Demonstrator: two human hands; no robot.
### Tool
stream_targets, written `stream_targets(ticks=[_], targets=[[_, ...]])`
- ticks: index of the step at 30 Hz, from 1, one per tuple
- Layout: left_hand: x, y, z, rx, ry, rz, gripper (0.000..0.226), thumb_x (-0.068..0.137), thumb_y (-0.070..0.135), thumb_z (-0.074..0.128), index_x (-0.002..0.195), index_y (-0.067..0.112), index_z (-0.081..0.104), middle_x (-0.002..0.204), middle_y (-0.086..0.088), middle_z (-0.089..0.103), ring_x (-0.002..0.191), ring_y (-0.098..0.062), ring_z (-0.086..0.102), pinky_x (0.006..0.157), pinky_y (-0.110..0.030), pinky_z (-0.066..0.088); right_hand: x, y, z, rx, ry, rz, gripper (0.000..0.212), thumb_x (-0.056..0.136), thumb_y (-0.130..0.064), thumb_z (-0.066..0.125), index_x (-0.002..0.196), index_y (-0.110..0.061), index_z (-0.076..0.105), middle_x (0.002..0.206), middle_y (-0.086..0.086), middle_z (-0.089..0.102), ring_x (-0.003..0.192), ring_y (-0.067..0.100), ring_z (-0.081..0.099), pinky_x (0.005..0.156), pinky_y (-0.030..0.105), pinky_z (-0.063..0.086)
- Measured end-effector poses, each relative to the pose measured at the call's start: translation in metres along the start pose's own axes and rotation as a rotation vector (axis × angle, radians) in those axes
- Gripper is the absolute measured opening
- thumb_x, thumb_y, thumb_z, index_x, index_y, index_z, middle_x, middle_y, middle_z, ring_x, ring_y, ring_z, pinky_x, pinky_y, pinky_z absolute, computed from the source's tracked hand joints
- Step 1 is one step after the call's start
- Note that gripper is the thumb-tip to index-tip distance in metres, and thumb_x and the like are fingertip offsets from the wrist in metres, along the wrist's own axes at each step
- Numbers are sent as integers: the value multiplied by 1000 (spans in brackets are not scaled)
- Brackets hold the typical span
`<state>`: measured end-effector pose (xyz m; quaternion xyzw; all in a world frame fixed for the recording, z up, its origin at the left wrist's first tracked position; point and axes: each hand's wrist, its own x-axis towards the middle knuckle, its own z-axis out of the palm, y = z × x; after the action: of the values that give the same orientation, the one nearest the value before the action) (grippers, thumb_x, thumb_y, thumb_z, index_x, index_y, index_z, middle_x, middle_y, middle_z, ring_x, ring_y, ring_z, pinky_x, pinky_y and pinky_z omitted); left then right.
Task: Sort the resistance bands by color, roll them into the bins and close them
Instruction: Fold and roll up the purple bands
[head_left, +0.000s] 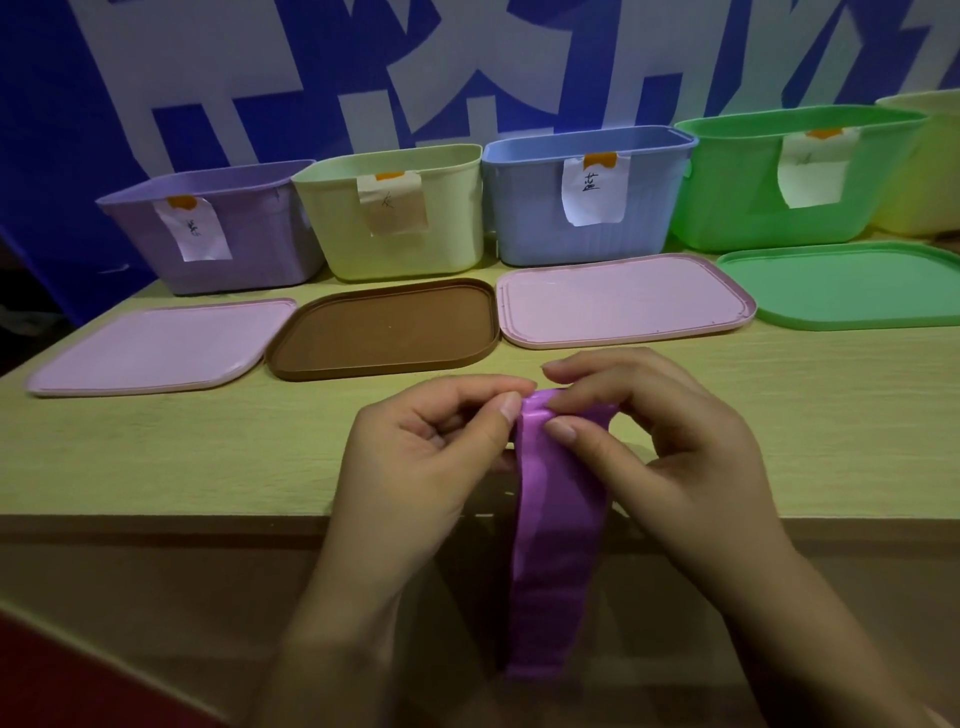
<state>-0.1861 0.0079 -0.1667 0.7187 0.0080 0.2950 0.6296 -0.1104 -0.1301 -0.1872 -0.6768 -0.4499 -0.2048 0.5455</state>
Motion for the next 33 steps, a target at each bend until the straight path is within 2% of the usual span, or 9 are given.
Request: stream_targets(ticks=[3, 5, 9, 14, 16, 20, 25, 29, 33], targets=[[0, -2, 0, 2, 10, -17, 17, 80, 7, 63, 81, 22, 73, 73, 6, 74, 67, -4, 68, 57, -16, 53, 0, -1, 0, 46, -3, 8, 4, 82, -21, 64, 84, -18, 66, 103, -4, 66, 103, 8, 60, 87, 19, 45], [1, -4, -2, 5, 35, -37, 21, 82, 5, 63, 81, 23, 73, 73, 4, 74, 68, -7, 69, 58, -19, 55, -1, -3, -1, 131, -26, 32, 1, 81, -21, 64, 82, -21, 64, 104, -5, 65, 105, 12, 61, 89, 26, 47], [4, -5, -2, 39, 45, -39, 22, 84, 4, 62, 82, 24, 73, 75, 4, 74, 70, -9, 70, 60, -22, 57, -1, -6, -6, 211, -55, 68, 2, 80, -23, 65, 81, -25, 66, 104, -9, 64, 107, 17, 60, 90, 32, 48], [10, -13, -1, 22, 109, -91, 22, 86, 2, 62, 84, 20, 73, 75, 3, 74, 70, -10, 71, 60, -22, 57, -1, -17, -13, 241, -9, 23, 2, 84, -25, 64, 84, -25, 62, 85, -6, 61, 86, 22, 60, 77, 34, 47], [9, -13, 0, 15, 110, -104, 22, 87, 2, 62, 83, 21, 73, 75, 3, 75, 70, -10, 71, 60, -22, 57, 1, -20, -15, 187, 0, -1, 3, 84, -22, 63, 84, -25, 61, 82, -7, 60, 83, 18, 58, 75, 28, 44], [3, -6, 1, 69, 44, -11, 21, 85, 4, 63, 85, 23, 72, 76, 9, 74, 71, -4, 69, 60, -16, 54, 7, -16, -12, -67, -73, -38, 8, 85, -23, 61, 83, -16, 64, 81, -8, 59, 80, 2, 53, 73, 13, 40], [-4, 3, -1, 53, -36, 57, 16, 78, 17, 60, 88, 22, 72, 84, 8, 75, 77, -7, 70, 64, -16, 54, 9, -15, -10, -128, -53, -54, 12, 84, -24, 61, 82, -14, 66, 80, -6, 60, 78, 2, 52, 71, 11, 40], [-4, 2, -5, 124, -81, 115, 14, 87, 14, 61, 93, 22, 71, 89, 11, 74, 82, -6, 70, 65, -16, 54, 8, -14, -11, -172, -63, -66, 13, 84, -24, 61, 83, -13, 67, 81, -5, 61, 78, 4, 53, 70, 12, 41], [-3, -2, -5, 149, -74, 137, 16, 86, 13, 61, 92, 23, 72, 88, 13, 73, 83, -3, 69, 66, -15, 54, 8, -14, -15, -164, -117, -60, 13, 84, -25, 61, 83, -14, 67, 81, -6, 59, 77, 4, 53, 69, 12, 39]])
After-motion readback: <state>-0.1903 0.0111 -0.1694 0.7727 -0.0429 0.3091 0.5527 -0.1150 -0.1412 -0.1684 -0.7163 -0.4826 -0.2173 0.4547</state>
